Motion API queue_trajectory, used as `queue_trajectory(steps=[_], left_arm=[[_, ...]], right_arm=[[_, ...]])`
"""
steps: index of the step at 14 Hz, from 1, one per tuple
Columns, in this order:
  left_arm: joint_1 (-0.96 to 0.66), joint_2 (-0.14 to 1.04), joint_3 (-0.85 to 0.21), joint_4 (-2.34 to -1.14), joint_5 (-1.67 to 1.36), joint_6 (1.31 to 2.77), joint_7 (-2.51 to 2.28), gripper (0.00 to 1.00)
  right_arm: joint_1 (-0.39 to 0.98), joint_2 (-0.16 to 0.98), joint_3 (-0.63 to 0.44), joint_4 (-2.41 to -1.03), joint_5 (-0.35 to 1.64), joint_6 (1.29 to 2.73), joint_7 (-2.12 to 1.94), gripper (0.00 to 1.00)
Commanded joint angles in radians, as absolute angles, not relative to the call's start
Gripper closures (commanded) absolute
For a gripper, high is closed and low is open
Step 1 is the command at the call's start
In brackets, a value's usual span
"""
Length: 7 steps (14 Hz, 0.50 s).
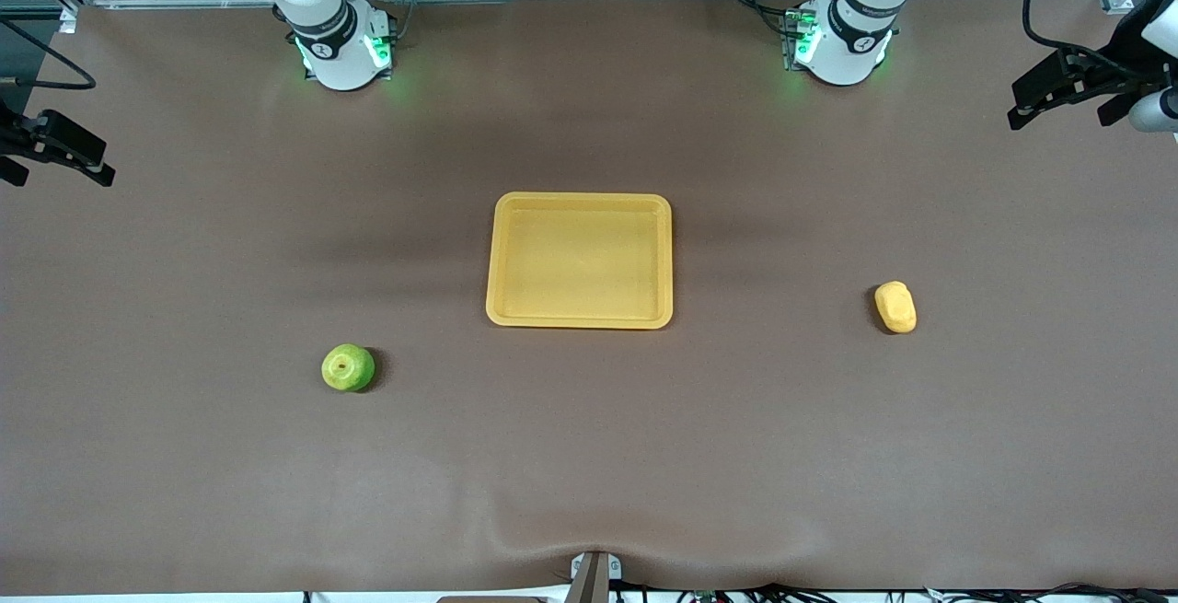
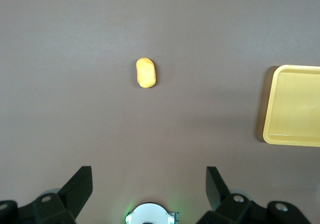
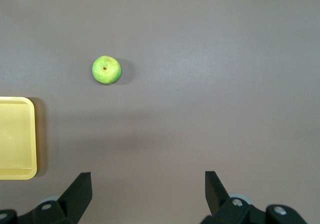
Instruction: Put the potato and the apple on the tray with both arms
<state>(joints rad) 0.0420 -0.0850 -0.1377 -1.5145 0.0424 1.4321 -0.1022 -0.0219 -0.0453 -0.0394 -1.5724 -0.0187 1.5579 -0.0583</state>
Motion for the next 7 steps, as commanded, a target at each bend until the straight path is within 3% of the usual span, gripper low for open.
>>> queue_trajectory(steps=[1,7], left_arm=[[0.038,-0.091,-0.133,-1.506,0.032,1.428,-0.084,0.0],[0.04,-0.089,-0.126,-1.506,0.029,1.428,-0.083,0.0]], right_arm=[[-0.012,-0.061,-0.04,-1.591,-0.044,1.569,-0.041,0.0],[-0.014,-0.06,-0.04,-1.589,-0.043,1.566,-0.041,0.0]])
